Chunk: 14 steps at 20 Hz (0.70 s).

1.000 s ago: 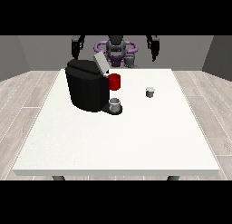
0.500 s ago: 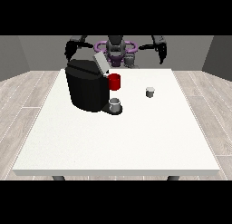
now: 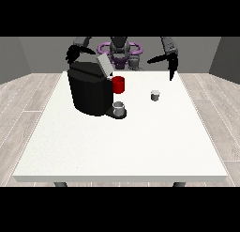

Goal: Insert the coffee pod into the coffee machine and close the lid

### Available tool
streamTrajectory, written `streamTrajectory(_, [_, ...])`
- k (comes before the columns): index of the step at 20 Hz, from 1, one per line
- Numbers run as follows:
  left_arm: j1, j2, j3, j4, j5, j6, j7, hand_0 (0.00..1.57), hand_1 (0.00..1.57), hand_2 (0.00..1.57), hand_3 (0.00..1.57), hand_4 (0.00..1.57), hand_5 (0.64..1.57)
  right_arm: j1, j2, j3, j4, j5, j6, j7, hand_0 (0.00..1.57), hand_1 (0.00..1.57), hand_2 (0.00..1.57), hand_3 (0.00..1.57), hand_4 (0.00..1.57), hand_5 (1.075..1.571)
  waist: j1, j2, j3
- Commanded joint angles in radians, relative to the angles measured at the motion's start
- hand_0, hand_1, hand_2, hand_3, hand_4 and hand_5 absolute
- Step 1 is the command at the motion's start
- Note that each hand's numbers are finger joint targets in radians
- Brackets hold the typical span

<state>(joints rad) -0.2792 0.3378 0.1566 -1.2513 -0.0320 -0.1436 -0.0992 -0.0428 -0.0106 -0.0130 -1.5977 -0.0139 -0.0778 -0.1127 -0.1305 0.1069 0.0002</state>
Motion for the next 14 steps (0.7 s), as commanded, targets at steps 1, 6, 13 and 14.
streamTrajectory(1, [-0.086, 0.017, -0.005, 0.110, -0.056, 0.026, 0.049, 0.00, 0.00, 0.00, 0.00, 0.00, 1.571, -0.015, 0.010, 0.036, -0.035, 0.020, -0.015, 0.048, 0.00, 0.00, 0.00, 0.00, 0.23, 1.571, -0.041, 0.008, -0.0004])
streamTrajectory(6, [-0.139, 0.063, 0.040, 0.270, -0.052, -0.015, -0.013, 0.00, 0.00, 0.00, 0.00, 0.00, 1.571, -0.045, 0.010, 0.048, -0.004, 0.002, -0.056, 0.007, 0.00, 0.00, 0.00, 0.00, 0.28, 1.571, -0.018, 0.066, -0.0004])
streamTrajectory(13, [-0.233, 0.063, -0.013, 0.349, -0.147, 0.025, 0.019, 0.00, 0.00, 0.00, 0.00, 0.00, 1.571, -0.143, -0.026, -0.021, 0.079, -0.013, -0.027, 0.028, 0.00, 0.00, 0.00, 0.00, 0.36, 1.571, -0.020, 0.113, -0.0001])
streamTrajectory(14, [-0.204, 0.069, -0.010, 0.407, -0.154, 0.006, -0.039, 0.00, 0.00, 0.00, 0.00, 0.00, 1.571, -0.122, -0.017, 0.012, 0.018, 0.013, -0.053, 0.107, 0.00, 0.00, 0.00, 0.00, 0.40, 1.571, -0.022, 0.085, -0.0006])
